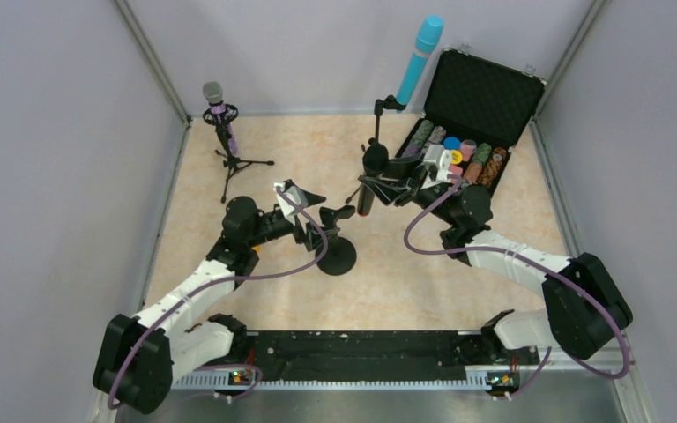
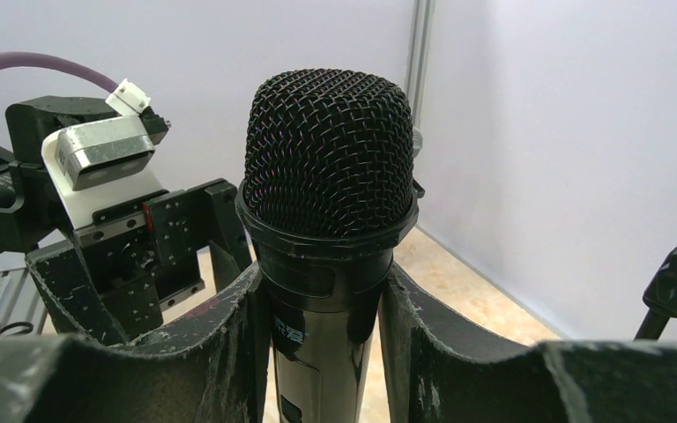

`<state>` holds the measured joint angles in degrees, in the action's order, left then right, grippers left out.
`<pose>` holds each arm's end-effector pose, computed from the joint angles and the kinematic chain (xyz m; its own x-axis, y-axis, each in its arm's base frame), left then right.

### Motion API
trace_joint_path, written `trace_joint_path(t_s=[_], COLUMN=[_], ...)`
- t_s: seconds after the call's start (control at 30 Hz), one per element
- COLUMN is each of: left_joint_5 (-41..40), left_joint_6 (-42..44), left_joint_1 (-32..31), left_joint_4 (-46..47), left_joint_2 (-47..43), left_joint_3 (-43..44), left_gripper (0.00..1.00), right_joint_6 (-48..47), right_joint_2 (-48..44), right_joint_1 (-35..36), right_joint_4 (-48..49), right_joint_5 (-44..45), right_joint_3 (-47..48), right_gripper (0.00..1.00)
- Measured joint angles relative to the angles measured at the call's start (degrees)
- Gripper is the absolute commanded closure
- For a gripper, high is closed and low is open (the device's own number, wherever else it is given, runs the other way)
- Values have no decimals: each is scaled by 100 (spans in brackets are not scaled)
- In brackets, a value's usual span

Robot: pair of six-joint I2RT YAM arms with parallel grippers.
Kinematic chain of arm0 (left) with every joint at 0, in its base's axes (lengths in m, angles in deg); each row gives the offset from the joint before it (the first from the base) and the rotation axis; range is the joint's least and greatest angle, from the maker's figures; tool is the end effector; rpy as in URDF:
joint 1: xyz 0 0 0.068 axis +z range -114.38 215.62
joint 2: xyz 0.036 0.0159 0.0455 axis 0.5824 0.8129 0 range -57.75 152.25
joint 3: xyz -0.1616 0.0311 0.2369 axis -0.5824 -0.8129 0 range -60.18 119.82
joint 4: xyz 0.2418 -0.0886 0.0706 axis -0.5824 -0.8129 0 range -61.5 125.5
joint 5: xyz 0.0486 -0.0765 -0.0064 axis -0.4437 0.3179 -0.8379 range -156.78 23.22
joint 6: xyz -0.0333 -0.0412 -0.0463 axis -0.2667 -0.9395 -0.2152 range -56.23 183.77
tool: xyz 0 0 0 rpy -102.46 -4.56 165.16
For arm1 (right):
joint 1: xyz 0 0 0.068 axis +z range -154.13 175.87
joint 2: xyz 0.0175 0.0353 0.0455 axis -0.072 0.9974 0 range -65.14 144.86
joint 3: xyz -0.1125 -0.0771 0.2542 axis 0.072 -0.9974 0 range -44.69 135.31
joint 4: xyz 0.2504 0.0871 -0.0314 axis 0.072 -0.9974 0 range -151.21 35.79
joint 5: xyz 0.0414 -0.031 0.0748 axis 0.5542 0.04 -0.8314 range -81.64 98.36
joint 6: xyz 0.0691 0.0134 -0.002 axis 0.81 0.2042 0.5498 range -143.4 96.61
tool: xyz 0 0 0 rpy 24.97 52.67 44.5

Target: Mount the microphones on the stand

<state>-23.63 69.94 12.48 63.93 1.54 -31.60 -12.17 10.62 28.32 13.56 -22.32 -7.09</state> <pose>0.2044 -0.1302 0.2732 0.0619 0.0589 -0.9963 0.9138 0.3982 0.0803 0.2313 0.1820 0.3383 0.2463 0.3549 -0.9019 -0.9009 0.4269 -0.0780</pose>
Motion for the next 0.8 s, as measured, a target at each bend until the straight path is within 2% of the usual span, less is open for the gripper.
trace_joint_path(t_s=[0.2,0.4,0.8], left_joint_5=[-223,-468,-577], left_joint_6=[92,210,535], left_joint_1=[-13,-15,-9], left_joint_4=[-223,-455,-726], left_joint_2=[-81,-223,-332], left_joint_3=[9,13,107], left_gripper=[14,7,1], right_joint_6=[39,52,50], right_joint_2=[-15,-72,-264], right_joint_1=[0,0,0], right_joint_4=[-13,-50,-299], right_joint_5=[-9,-28,-79], right_joint_3=[-4,-4,-11], right_gripper=[100,100,100])
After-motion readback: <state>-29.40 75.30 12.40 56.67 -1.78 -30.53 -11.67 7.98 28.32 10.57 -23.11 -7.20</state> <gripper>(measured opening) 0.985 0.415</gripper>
